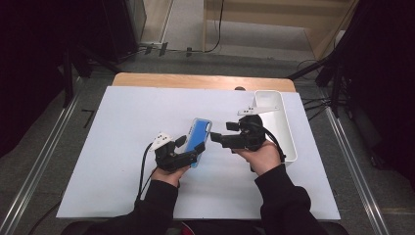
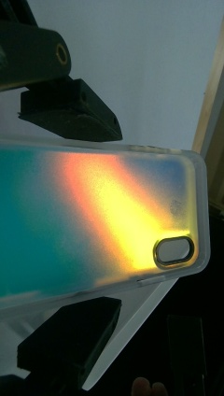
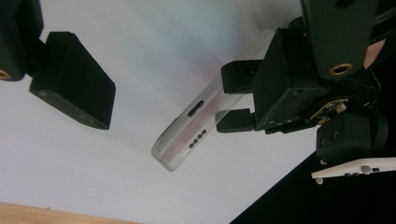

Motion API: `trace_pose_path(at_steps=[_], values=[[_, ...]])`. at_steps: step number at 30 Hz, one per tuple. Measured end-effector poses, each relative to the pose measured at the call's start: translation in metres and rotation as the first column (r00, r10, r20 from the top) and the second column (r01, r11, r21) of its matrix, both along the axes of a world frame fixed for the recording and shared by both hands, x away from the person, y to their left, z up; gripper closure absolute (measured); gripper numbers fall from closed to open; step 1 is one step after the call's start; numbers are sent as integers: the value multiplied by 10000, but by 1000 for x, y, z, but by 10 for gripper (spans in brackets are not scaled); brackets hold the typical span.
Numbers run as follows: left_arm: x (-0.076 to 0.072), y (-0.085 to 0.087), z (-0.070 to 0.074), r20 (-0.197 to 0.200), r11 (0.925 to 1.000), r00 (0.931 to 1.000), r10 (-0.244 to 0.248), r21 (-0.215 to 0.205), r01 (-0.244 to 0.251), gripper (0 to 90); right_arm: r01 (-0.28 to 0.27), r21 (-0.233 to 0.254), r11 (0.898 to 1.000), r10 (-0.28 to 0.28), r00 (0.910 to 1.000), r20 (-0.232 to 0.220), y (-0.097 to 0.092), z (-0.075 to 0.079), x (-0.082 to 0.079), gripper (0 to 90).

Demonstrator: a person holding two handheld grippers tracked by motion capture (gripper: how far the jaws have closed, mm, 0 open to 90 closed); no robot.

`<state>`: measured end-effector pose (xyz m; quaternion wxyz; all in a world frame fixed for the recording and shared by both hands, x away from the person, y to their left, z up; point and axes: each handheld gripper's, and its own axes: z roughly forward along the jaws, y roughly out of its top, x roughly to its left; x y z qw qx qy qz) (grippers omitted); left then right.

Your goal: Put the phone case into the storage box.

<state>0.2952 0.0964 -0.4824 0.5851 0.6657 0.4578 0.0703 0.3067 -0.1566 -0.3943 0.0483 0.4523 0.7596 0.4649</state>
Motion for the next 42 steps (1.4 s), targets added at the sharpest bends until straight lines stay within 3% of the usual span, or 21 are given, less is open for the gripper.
trace_pose_path(at_steps=[27, 35, 42], values=[[0, -1, -1, -34, 9998, 9998, -185, -78, 184, 164, 271, 354, 9990, -236, 9953, -941, 7, -11, 30, 220], [1, 2, -1, -316, 9994, 9993, -196, -303, 186, 164, 193, 186, 9996, -175, 9956, -916, 13, -15, 37, 228], [0, 1, -1, -135, 9997, 9997, -195, -153, 193, 164, 111, 210, 9997, -88, 9942, -1068, 18, -16, 43, 245]])
